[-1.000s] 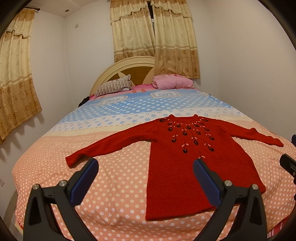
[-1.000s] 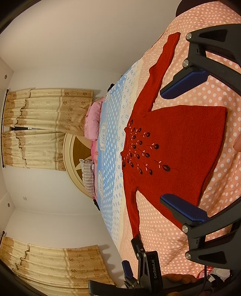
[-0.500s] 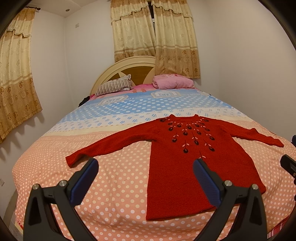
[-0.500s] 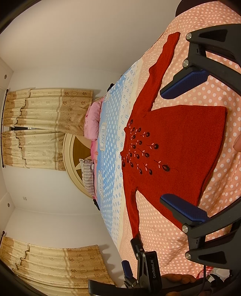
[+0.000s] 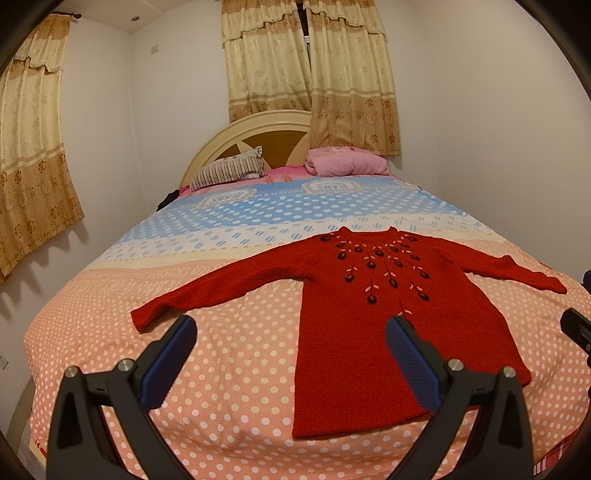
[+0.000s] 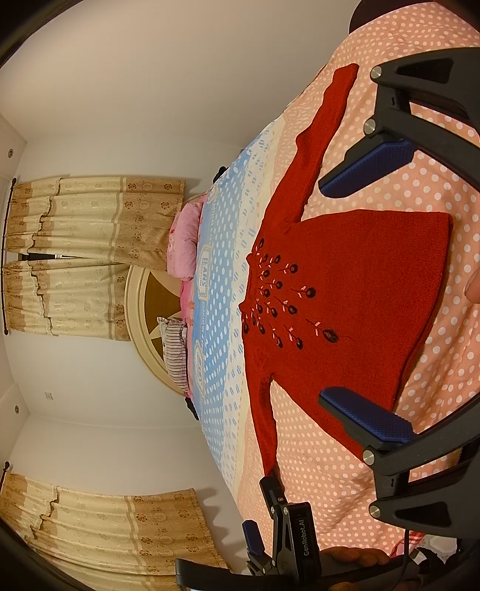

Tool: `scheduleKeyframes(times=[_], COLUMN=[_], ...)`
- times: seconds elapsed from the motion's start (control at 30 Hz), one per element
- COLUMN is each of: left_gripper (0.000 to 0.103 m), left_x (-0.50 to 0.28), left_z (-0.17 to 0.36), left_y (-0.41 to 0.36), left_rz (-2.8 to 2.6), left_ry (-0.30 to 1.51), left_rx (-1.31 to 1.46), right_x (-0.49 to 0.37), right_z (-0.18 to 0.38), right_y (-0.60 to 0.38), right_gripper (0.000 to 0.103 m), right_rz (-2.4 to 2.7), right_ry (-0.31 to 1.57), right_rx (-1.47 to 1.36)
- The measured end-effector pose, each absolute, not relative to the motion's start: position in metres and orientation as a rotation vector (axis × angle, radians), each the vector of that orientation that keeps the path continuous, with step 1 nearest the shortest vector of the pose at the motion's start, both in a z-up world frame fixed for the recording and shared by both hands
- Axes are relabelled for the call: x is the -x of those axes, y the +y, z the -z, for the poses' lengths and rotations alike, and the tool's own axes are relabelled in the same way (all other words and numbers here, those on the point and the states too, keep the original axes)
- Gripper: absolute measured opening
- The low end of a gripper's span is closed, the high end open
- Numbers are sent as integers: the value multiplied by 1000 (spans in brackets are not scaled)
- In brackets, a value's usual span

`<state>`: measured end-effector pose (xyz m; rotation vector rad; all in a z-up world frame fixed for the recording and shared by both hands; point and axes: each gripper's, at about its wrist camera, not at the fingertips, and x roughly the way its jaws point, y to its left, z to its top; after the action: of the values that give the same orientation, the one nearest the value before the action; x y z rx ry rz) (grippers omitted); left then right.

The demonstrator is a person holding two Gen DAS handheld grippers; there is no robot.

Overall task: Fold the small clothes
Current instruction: 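Move the right tool to the cardigan sleeve cuff and close on it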

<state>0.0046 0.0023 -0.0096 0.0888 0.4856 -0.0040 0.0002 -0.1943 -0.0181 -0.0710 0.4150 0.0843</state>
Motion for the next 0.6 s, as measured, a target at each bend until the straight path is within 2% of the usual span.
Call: scheduleKeyframes(times=[0.6], left_gripper=[103], left_x=[-42], left_z=[33], left_y=[-2], left_rz=[20], left_ry=[548], left_rx=[-119], right_x=[-37], right_z=[39], right_y=[-241], right_gripper=[102], right_rz=[-37], right_ry=[471], right_rx=[9])
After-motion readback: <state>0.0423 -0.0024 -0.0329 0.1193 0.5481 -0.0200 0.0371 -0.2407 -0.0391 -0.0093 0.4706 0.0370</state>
